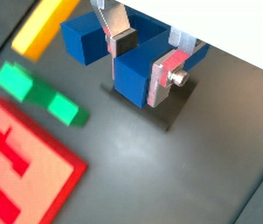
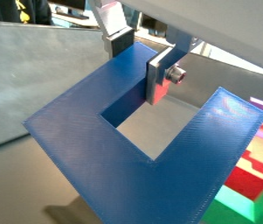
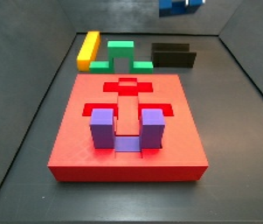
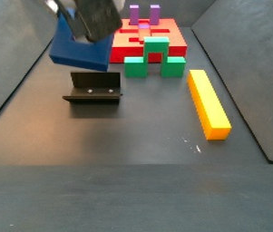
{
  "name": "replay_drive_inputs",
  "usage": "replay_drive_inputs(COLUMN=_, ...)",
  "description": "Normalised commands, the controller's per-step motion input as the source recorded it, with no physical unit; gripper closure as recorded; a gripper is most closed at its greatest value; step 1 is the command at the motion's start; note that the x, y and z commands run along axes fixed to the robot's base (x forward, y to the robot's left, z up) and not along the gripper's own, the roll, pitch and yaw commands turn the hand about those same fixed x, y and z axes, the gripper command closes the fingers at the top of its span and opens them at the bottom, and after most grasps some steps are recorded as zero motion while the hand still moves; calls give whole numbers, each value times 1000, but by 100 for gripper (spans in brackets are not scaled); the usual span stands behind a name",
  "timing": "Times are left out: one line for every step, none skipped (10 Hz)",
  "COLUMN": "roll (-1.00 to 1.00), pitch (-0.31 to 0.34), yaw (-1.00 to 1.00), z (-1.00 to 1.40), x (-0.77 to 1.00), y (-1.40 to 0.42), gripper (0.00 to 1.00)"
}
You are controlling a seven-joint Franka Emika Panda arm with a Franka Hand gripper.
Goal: Pick up the blue object. Move up. Place the blue object on the fixture. Regrasp the blue object. Move to above the board. Insert the blue object.
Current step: Place the blue object on the fixture.
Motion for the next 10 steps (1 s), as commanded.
replay_drive_inputs(roll=-123, pitch=289, yaw=334, z=-814, x=294, y=-391, gripper=100)
replay_drive_inputs(roll=-89, pitch=360, yaw=257, z=-634, x=149, y=-120, gripper=100)
replay_drive_inputs(roll=-183, pitch=126, yaw=60, z=-503, x=154, y=-106, gripper=100)
replay_drive_inputs(roll=-100, pitch=29, yaw=0, z=-360, x=237, y=-71, gripper=100)
replay_drive_inputs(roll=-154, pitch=0, yaw=0, z=-271, x=160, y=-34, gripper=100)
replay_drive_inputs(roll=-229, pitch=0, yaw=54, z=-237, x=51, y=-66, gripper=100)
replay_drive_inputs(roll=-489, pitch=0, yaw=0, z=-206, x=0, y=-14, gripper=100)
replay_drive_inputs(roll=-606, pitch=-51, yaw=0, z=-114, x=0, y=0, gripper=100)
replay_drive_inputs(roll=-494, pitch=0, yaw=0, z=-89, x=0, y=0, gripper=100)
replay_drive_inputs(roll=-571, pitch=-34, yaw=0, z=-183, x=0, y=0, gripper=100)
